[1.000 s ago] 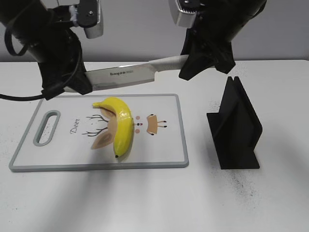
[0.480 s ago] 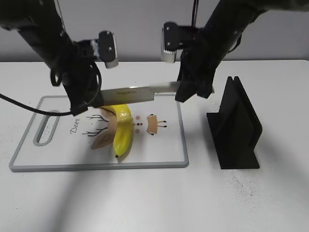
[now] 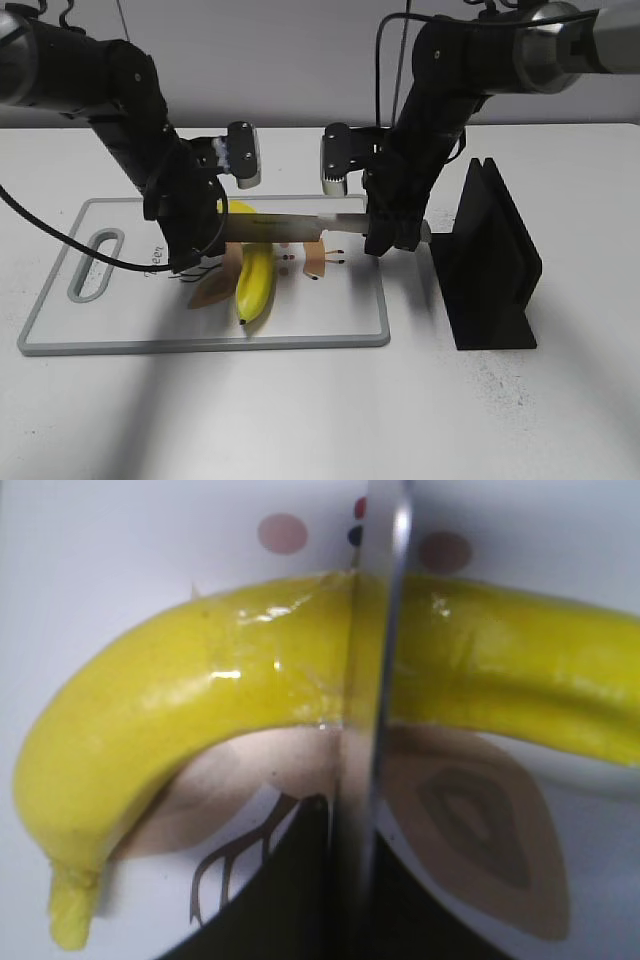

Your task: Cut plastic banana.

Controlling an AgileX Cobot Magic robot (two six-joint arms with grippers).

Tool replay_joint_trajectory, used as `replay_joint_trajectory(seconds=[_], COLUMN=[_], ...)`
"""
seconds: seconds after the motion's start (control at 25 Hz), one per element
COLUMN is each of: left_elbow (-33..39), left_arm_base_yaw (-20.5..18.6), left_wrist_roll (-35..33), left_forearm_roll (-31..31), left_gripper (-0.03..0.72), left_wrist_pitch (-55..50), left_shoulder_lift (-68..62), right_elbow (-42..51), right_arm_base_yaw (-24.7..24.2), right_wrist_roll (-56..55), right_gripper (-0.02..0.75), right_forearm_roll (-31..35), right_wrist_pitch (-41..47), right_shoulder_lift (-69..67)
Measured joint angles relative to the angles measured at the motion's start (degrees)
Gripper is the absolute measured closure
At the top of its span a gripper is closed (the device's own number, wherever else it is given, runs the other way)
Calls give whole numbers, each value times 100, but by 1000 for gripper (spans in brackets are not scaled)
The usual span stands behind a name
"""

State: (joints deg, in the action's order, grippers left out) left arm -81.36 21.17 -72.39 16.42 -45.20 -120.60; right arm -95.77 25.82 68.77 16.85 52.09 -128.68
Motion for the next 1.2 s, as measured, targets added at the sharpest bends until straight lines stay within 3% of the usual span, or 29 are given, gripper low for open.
replay_joint_trajectory(seconds=[0.6, 0.96, 1.04, 1.08, 1.12, 1.2], left_elbow=[85, 85, 85, 85, 85, 85], left_arm_base_yaw=[-6, -6, -6, -6, -6, -6], left_wrist_roll=[74, 85, 87, 87, 87, 303], left_forearm_roll=[-28, -7, -1, 14, 45, 169], left_gripper=[702, 695, 624, 542, 453, 201], left_wrist_pitch=[-951, -806, -708, -658, -616, -507], left_shoulder_lift=[2265, 2379, 2379, 2379, 2379, 2379], right_elbow=[56, 56, 56, 56, 56, 56], right_arm_base_yaw=[84, 84, 79, 73, 73, 73], right_wrist_roll=[-158, -40, -28, -22, -16, -16], right_gripper=[569, 569, 571, 573, 573, 577], right_forearm_roll=[-289, -303, -332, -344, -358, -358], right_wrist_pitch=[547, 381, 296, 239, 198, 108], right_shoulder_lift=[1932, 2002, 2002, 2002, 2002, 2002])
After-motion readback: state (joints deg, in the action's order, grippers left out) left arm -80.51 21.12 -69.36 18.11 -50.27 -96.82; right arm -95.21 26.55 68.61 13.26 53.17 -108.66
